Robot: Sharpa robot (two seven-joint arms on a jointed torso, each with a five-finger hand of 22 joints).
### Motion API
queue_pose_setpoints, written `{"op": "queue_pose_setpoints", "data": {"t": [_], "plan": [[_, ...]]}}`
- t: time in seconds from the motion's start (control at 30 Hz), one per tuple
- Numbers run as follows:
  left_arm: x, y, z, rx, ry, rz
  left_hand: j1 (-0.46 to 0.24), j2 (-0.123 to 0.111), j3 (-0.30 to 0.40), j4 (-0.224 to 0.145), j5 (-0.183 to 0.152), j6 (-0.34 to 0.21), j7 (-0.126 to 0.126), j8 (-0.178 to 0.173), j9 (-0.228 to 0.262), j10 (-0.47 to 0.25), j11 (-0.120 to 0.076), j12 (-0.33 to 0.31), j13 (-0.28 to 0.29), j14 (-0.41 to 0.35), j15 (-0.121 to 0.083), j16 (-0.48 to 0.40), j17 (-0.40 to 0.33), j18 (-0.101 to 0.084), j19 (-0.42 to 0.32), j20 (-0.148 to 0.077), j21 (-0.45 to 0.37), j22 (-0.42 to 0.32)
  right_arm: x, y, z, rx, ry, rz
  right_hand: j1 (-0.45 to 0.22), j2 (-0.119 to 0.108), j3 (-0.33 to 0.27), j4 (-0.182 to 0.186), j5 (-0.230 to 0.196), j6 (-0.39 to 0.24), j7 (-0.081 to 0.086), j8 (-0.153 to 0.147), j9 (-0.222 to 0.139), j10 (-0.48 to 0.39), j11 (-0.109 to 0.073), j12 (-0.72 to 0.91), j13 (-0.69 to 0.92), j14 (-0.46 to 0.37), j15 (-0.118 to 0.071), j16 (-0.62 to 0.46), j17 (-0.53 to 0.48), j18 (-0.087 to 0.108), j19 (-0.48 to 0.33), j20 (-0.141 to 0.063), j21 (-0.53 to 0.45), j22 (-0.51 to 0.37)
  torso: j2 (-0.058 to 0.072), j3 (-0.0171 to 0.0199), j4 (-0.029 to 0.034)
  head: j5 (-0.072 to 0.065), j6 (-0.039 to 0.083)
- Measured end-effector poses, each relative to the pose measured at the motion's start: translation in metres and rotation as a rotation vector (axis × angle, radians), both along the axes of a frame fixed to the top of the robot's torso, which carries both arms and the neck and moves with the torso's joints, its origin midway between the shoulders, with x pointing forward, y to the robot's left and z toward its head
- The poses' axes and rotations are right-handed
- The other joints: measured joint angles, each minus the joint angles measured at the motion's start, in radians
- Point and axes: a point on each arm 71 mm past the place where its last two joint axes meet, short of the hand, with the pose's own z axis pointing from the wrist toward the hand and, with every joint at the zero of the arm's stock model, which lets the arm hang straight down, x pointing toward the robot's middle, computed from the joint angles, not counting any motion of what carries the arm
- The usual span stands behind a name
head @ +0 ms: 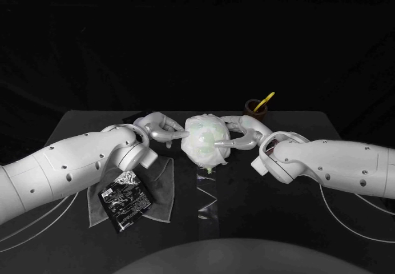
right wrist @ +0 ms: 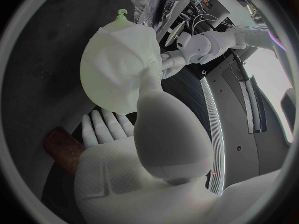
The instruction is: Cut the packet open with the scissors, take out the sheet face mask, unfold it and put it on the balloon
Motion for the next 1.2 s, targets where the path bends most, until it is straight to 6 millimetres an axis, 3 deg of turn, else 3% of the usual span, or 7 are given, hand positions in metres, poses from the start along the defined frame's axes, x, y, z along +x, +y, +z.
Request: {"op": "queue_pose_setpoints", "data": {"t": [0.2,0.33,0.53,0.83,1.2], "plan": [[0.001,0.000,0.001,-0.001,-0.011,0.019,0.018,-0.001,0.063,-0.025,-0.005,0.029,-0.006,0.012,0.000,0.028,-0.012,0.029,0.054,0.023,-0.012,0.004,0.027,0.000,0.038,-0.017,0.038,0.054,0.000,0.000,0.000,0.000,0.000,0.000,0.000,0.000,0.000,0.000,0.000,0.000,0.000,0.000,0.000,0.000,0.000,-0.001,0.000,0.000,0.000,0.000,0.000,0.000,0.000,0.000,0.000,0.000,0.000,-0.0001,-0.0004,0.001,-0.002],[0.001,0.001,0.001,-0.005,-0.017,0.030,0.021,-0.004,0.105,-0.033,-0.006,0.029,-0.007,0.015,0.000,0.039,-0.009,0.035,0.070,0.027,-0.012,0.004,0.035,-0.001,0.041,-0.020,0.046,0.063,0.000,0.000,0.000,0.000,0.000,-0.001,0.000,0.000,0.000,0.000,0.000,0.000,0.000,0.000,0.000,0.000,0.000,-0.001,0.000,0.000,0.000,0.000,0.000,0.000,0.000,0.000,0.000,0.000,0.000,0.0000,0.0000,0.002,-0.003],[0.001,0.004,0.001,-0.013,-0.017,0.049,0.004,-0.033,0.163,-0.046,-0.002,0.038,-0.009,0.021,0.000,0.055,-0.014,0.039,0.088,0.038,-0.016,0.004,0.048,-0.001,0.039,-0.026,0.055,0.071,0.000,0.000,0.000,0.000,0.000,-0.001,0.000,0.000,0.000,0.000,0.000,0.000,0.000,0.000,0.000,0.000,0.000,-0.002,0.000,0.000,0.000,0.000,0.000,0.000,0.000,0.000,0.000,0.000,0.000,-0.0001,0.0003,0.002,-0.003],[0.002,0.012,0.001,-0.020,-0.006,0.073,-0.038,-0.057,0.228,-0.067,0.000,0.040,-0.010,0.031,0.002,0.064,-0.016,0.045,0.110,0.046,-0.017,0.009,0.068,-0.003,0.037,-0.031,0.066,0.077,0.000,0.000,0.000,0.000,-0.001,-0.001,0.000,0.000,0.000,0.000,0.000,0.000,0.000,0.000,0.001,0.000,0.000,-0.002,-0.001,0.000,0.000,0.000,0.000,0.000,0.000,0.000,0.000,0.000,0.000,-0.0002,0.0007,0.002,-0.003],[0.005,0.018,-0.001,-0.019,0.001,0.101,-0.074,-0.068,0.289,-0.097,0.000,0.039,-0.010,0.038,0.002,0.071,-0.016,0.050,0.128,0.053,-0.017,0.013,0.082,-0.004,0.037,-0.031,0.073,0.089,0.000,0.000,0.000,0.000,-0.001,0.000,0.000,0.000,0.000,0.000,0.000,0.000,0.000,0.000,0.001,0.000,0.000,0.003,0.000,0.000,0.000,0.000,0.000,0.000,0.000,0.000,0.000,0.000,0.000,-0.0002,0.0006,0.004,-0.004]]}}
